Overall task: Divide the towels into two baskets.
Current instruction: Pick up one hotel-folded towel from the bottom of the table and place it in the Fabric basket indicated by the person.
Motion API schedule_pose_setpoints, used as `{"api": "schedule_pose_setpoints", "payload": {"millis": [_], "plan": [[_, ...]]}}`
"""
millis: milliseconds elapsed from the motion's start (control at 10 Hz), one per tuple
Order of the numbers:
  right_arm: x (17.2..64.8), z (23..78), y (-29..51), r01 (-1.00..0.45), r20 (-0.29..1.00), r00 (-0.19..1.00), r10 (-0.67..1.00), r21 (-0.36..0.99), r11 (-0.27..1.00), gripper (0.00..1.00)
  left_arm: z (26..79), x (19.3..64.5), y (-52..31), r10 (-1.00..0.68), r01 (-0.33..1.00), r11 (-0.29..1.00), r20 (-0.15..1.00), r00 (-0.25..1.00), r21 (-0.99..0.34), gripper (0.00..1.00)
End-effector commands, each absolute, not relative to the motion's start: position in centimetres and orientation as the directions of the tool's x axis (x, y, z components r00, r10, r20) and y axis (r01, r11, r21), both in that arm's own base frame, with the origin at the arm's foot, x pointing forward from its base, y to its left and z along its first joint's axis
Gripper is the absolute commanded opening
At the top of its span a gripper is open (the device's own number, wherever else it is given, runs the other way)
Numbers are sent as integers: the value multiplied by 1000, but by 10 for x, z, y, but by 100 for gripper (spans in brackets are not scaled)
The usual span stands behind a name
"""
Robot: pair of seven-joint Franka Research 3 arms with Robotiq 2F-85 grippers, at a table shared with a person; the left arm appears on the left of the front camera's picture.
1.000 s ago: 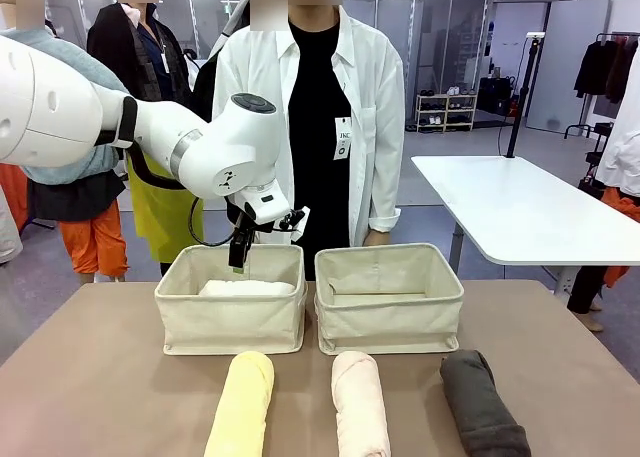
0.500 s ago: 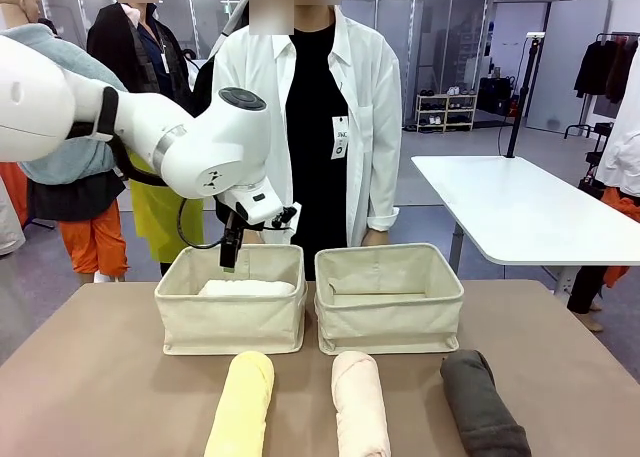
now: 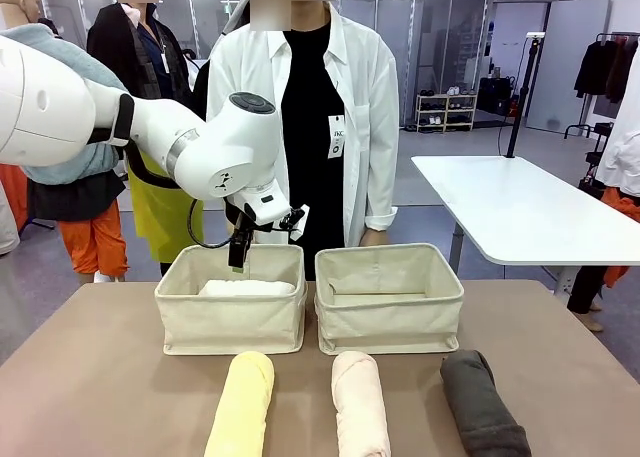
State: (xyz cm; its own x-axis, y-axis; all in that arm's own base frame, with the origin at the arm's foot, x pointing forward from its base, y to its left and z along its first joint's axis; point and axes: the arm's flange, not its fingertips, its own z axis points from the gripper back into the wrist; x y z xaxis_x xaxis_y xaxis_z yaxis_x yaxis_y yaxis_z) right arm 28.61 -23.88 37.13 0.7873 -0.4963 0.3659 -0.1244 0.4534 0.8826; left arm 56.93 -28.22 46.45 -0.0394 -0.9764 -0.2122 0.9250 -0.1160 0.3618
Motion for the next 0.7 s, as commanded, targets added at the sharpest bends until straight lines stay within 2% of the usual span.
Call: {"api": "schedule_pose_setpoints", "payload": {"millis": [0,100,200,300,400,600], "plan": [[285,373,-238,-141,378,779,-501,883,447,100,464,569,-283,-976,925,-117,-212,-40,361,100],[285,373,-238,-141,378,779,-501,883,447,100,490,567,-270,-996,951,-66,-80,-44,303,100],[285,373,-238,-141,378,779,-501,883,447,100,509,561,-250,-999,965,-10,-54,4,263,100],[285,373,-238,-141,378,779,-501,883,447,100,524,550,-227,-998,981,64,23,61,185,100],[285,373,-238,-141,378,779,-501,883,447,100,538,531,-201,-983,981,150,124,135,119,100],[285,373,-238,-141,378,779,-501,883,447,100,551,482,-135,-904,959,263,322,282,-102,100]]}}
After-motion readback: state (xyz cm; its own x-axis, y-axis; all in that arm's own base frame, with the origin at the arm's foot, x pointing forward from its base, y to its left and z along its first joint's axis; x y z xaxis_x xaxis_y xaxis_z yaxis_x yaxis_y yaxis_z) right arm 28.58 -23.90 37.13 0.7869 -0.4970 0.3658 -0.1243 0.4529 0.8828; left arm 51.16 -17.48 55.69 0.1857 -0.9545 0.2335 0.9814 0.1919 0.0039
